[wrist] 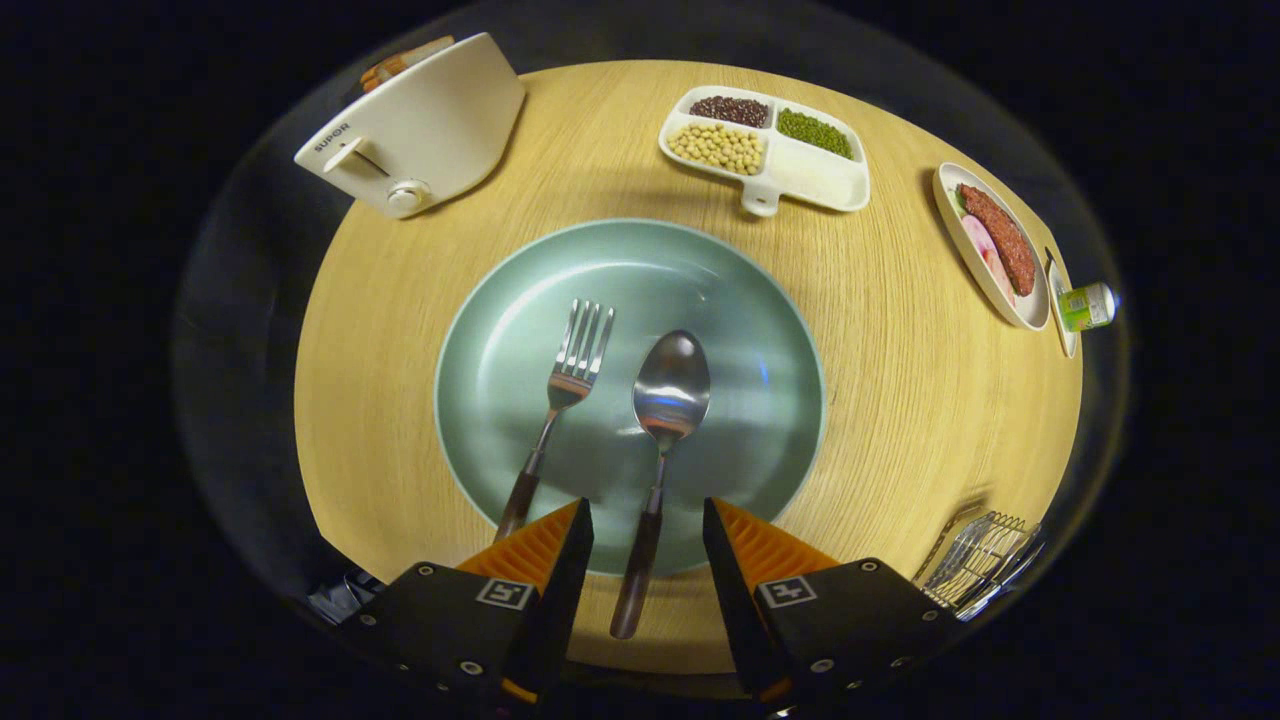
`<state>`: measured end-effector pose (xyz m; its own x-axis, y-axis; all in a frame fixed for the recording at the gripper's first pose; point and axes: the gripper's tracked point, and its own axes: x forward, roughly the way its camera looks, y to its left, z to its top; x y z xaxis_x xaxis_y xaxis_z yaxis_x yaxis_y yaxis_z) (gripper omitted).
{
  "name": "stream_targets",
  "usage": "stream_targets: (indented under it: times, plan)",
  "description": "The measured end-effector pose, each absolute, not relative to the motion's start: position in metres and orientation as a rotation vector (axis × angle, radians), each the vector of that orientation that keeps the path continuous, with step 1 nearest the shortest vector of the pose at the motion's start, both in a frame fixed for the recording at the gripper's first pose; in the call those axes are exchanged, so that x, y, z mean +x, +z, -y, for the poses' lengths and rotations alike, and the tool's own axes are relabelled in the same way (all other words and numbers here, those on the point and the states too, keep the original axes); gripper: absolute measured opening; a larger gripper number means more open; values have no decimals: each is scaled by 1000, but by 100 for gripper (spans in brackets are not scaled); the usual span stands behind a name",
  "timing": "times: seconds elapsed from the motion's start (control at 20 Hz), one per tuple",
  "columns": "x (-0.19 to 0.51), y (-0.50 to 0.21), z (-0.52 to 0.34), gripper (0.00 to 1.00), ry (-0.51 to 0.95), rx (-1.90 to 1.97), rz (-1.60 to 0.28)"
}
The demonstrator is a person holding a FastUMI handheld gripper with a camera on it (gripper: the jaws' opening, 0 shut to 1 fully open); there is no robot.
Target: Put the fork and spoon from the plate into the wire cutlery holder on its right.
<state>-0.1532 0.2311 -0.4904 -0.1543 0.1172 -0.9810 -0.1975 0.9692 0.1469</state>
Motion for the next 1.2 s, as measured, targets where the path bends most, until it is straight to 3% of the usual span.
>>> stream_targets:
  times: [0.15,0.4,0.6,1.2]
  plan:
    - [-162,-498,-230,54,211,-59,-1758]
    - [-161,-505,-232,21,183,-51,-1762]
    - [-151,-505,-228,7,179,-30,-1724]
    - [-122,-419,-175,6,230,108,-1477]
